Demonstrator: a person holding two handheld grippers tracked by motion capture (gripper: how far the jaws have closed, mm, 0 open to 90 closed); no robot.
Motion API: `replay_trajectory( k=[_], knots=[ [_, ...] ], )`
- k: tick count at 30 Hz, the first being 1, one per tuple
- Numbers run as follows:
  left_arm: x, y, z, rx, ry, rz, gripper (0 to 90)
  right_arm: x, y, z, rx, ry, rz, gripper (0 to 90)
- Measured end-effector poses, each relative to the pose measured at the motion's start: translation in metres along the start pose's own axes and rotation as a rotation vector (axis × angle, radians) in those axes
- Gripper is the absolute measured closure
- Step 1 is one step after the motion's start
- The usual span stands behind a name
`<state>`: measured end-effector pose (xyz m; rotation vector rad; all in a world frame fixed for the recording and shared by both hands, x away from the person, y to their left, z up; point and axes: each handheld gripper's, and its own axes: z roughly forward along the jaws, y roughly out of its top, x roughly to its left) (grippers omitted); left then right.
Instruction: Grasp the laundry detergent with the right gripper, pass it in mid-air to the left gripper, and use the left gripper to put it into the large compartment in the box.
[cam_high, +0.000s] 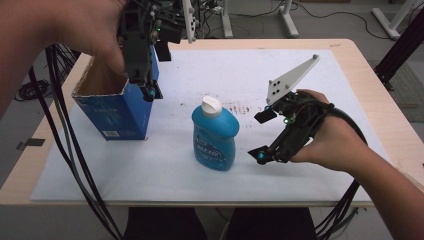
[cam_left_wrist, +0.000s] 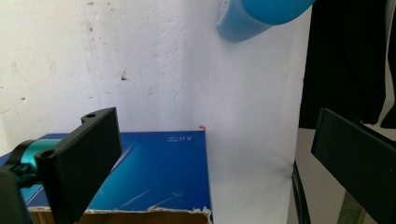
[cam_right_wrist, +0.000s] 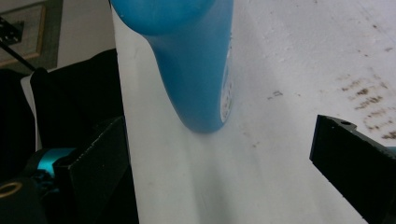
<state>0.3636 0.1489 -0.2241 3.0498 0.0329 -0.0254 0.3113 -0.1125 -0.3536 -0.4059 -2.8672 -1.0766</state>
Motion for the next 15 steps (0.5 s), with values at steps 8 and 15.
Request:
replay_trajectory(
  k=[8,15],
  knots=[
    [-0.001,-0.002,-0.001,-0.001,0.006,0.002,1.7,0.006,-0.004,0.022,-0.069,0.012,0.03,4.0],
    [-0.003,-0.004,-0.001,-0.005,0.01,-0.005,1.7,0.011,-0.006,0.037,-0.121,-0.007,0.052,4.0]
  ],
)
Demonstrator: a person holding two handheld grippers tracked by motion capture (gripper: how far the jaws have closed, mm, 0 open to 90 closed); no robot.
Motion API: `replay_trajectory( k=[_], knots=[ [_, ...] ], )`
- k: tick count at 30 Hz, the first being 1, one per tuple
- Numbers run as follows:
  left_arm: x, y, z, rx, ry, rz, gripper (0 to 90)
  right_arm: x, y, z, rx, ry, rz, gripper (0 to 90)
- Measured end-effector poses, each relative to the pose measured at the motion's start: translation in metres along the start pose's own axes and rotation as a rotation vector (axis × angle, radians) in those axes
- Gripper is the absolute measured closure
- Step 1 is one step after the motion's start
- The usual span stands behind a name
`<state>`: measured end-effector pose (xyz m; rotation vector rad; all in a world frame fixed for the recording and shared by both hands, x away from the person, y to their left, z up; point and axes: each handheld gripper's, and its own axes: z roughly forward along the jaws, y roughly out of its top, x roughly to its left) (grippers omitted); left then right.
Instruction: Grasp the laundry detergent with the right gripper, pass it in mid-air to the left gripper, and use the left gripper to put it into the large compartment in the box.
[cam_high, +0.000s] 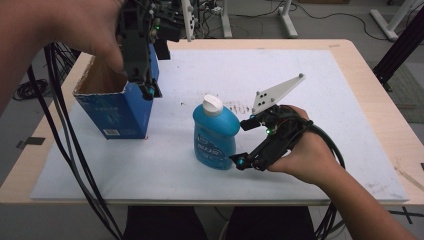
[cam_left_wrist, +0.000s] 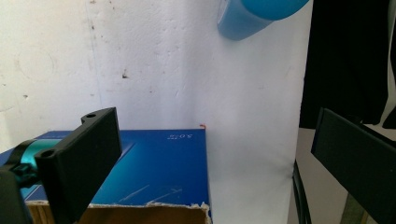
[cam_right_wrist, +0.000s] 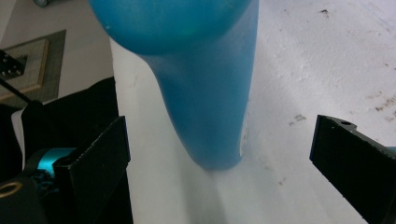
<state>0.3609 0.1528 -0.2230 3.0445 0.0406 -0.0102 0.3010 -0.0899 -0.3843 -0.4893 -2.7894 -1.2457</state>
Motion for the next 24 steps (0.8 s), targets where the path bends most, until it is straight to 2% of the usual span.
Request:
replay_trajectory(
  k=[7,17,24],
  knots=[
    [0.0,-0.001,0.001,0.001,0.0,0.004,1.7,0.001,-0.004,0.012,-0.02,-0.016,0.017,4.0],
    [0.0,0.0,0.003,0.001,-0.003,0.005,1.7,0.005,-0.005,0.022,-0.081,-0.019,0.041,4.0],
    [0.0,0.0,0.003,0.005,-0.004,0.004,1.7,0.005,-0.009,0.03,-0.143,-0.033,0.063,4.0]
  ],
)
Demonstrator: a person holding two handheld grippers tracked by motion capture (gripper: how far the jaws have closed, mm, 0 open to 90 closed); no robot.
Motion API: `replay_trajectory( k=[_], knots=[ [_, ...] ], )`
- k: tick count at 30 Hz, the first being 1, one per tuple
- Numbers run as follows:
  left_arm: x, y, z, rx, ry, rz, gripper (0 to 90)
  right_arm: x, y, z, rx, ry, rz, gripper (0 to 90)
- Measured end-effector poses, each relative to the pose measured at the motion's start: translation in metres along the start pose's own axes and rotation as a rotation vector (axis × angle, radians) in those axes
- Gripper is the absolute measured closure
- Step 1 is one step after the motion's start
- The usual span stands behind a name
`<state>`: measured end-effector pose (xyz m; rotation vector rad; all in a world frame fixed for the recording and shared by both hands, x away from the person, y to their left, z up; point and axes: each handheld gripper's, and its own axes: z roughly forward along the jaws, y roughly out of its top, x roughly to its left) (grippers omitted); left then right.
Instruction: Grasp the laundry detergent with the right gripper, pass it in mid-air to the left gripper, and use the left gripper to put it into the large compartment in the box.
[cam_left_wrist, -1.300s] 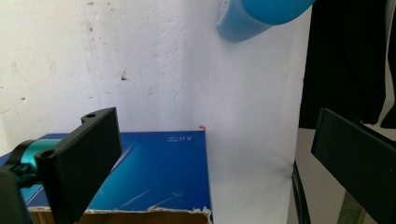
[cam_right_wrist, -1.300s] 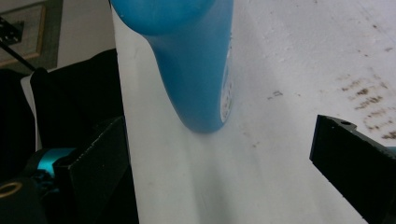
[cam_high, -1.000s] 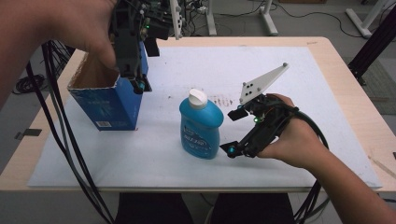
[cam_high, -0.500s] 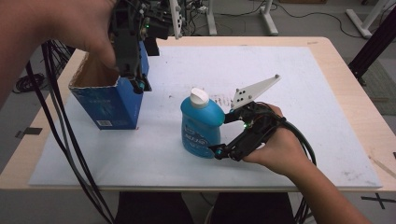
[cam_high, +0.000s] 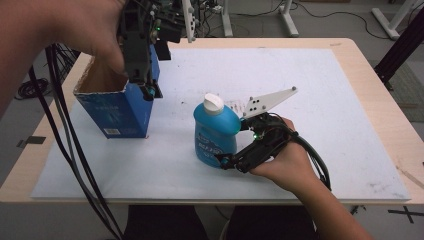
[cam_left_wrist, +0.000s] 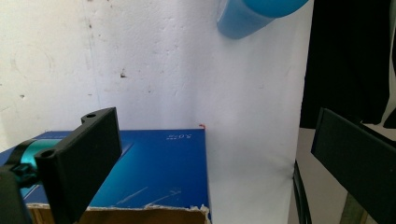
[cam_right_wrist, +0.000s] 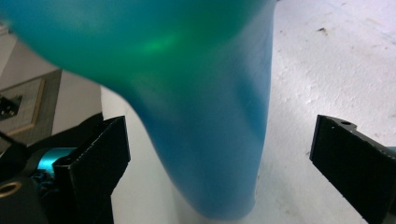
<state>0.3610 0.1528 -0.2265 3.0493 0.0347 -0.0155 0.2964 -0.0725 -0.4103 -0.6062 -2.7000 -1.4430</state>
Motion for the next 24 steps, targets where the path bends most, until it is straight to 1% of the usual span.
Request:
replay_trajectory(
  k=[3,6,11,17,21,22,23,24],
  knots=[
    [0.0,0.0,0.0,0.002,0.002,0.0,1.7,0.0,-0.001,0.002,-0.026,-0.004,0.003,4.0],
    [0.0,0.0,0.0,0.001,0.002,0.001,1.7,0.002,-0.001,0.006,-0.034,-0.003,0.005,4.0],
    [0.0,0.0,0.0,0.002,0.001,-0.001,1.7,0.003,0.0,0.012,-0.065,-0.009,0.008,4.1],
    [0.001,-0.003,0.0,0.004,0.002,-0.004,1.7,0.004,0.001,0.014,-0.092,-0.033,0.012,4.8],
    [0.001,-0.004,0.001,0.003,0.003,-0.006,1.7,0.004,0.0,0.015,-0.116,-0.049,0.012,7.2],
    [0.001,-0.004,0.001,0.003,0.002,-0.007,1.7,0.004,0.0,0.015,-0.122,-0.054,0.012,8.7],
    [0.001,-0.004,0.001,0.003,0.002,-0.007,1.7,0.004,-0.001,0.014,-0.128,-0.057,0.015,12.2],
    [0.001,-0.005,0.001,0.002,0.002,-0.008,1.7,0.004,-0.001,0.014,-0.14,-0.052,0.012,13.1]
  ],
)
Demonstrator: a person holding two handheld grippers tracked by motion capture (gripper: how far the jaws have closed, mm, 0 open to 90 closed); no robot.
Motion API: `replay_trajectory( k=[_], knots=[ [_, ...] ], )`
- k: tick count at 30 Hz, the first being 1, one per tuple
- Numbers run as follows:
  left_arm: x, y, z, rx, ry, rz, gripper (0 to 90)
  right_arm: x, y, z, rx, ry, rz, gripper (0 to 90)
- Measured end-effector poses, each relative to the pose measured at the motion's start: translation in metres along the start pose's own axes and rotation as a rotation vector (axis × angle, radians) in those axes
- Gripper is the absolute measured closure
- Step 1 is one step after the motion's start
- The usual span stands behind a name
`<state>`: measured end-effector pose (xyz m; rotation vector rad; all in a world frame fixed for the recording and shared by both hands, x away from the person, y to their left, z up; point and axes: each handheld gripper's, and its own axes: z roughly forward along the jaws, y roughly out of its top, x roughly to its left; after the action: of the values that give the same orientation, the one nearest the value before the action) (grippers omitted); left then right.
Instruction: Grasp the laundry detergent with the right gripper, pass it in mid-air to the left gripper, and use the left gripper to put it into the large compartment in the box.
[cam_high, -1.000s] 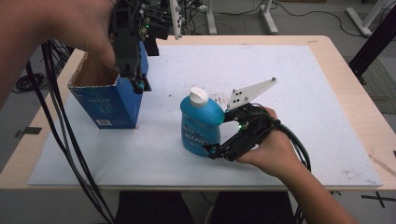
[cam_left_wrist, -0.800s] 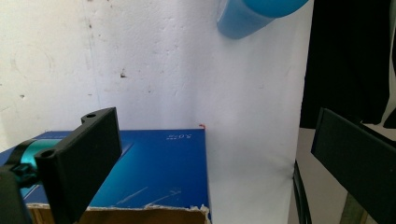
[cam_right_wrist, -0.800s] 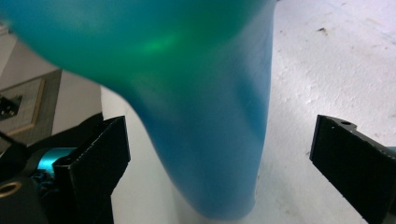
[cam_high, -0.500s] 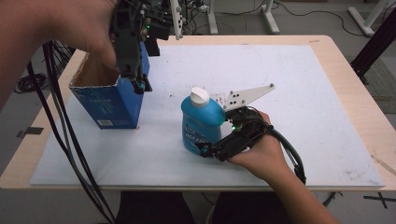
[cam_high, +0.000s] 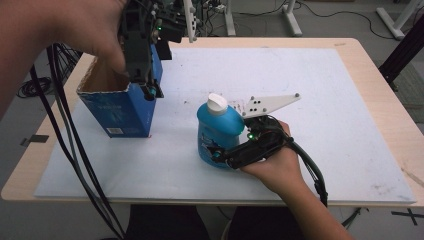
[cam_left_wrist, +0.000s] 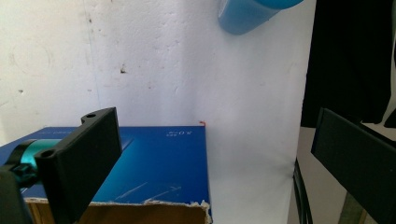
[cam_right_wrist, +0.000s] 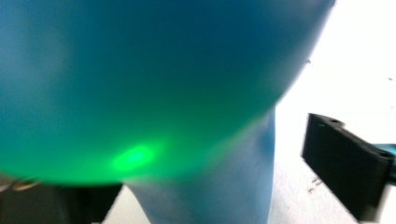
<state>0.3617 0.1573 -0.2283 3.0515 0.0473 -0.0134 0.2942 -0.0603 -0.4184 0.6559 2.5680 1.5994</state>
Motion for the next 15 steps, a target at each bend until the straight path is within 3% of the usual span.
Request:
replay_trajectory(
  k=[15],
  knots=[
    [-0.0003,0.0003,0.002,0.004,-0.003,0.001,1.7,0.002,-0.001,0.0025,-0.032,-0.023,-0.017,17.5]
  ],
)
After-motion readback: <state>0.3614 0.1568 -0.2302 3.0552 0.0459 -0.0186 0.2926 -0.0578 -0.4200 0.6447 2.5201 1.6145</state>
